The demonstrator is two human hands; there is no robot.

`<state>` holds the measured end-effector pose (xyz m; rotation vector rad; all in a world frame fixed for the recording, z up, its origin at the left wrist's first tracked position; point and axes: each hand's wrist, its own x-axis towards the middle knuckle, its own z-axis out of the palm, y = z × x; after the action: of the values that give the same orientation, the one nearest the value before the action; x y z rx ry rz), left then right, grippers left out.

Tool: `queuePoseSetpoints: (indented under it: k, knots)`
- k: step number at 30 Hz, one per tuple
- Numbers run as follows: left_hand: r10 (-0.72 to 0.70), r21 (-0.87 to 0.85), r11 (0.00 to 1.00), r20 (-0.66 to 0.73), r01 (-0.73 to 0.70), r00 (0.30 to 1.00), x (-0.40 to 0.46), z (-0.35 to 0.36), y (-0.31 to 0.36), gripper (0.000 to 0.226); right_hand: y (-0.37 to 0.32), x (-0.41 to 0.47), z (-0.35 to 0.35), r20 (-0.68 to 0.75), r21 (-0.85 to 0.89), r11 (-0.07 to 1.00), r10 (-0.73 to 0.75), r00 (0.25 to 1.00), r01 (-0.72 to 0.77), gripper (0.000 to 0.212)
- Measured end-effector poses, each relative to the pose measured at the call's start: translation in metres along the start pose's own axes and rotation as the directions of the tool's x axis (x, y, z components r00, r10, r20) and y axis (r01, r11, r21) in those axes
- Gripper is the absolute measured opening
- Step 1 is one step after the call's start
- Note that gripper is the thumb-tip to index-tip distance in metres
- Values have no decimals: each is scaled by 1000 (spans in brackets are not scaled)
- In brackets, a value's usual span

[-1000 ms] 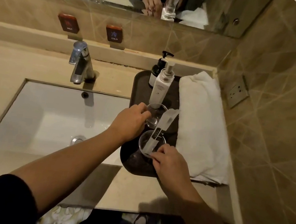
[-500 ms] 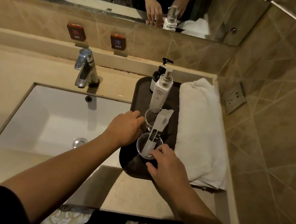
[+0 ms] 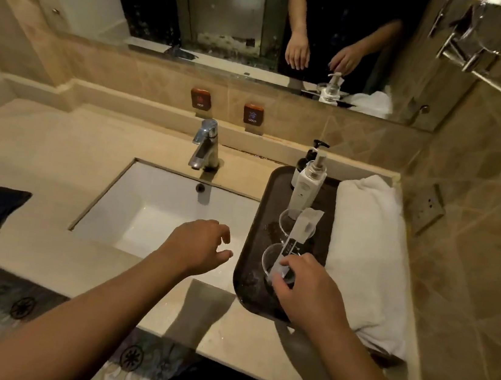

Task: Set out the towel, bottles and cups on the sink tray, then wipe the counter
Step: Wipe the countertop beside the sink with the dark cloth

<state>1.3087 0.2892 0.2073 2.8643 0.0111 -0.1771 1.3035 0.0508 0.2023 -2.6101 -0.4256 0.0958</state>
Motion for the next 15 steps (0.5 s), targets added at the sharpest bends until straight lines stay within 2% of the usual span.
queuePoseSetpoints:
  k: [4,7,11,15]
  knots:
    - [-122,-46,992,-1,121,993,-48,-18,-23,35,-22,6,2,17,19,997,-77,997,77,26]
    - [-197,-47,979,-10,196,980,-85,-29,-47,34,-47,9,10,62,1,990,-138,988,138,31]
    - [-263,-43,964,8,263,965,-134,-35,-94,35,-92,9,31,197,-54,979,-183,963,196,41]
    - [-313,-74,947,14,313,950,-176,-45,-156,35,-147,5,64,246,-112,960,-225,943,258,41]
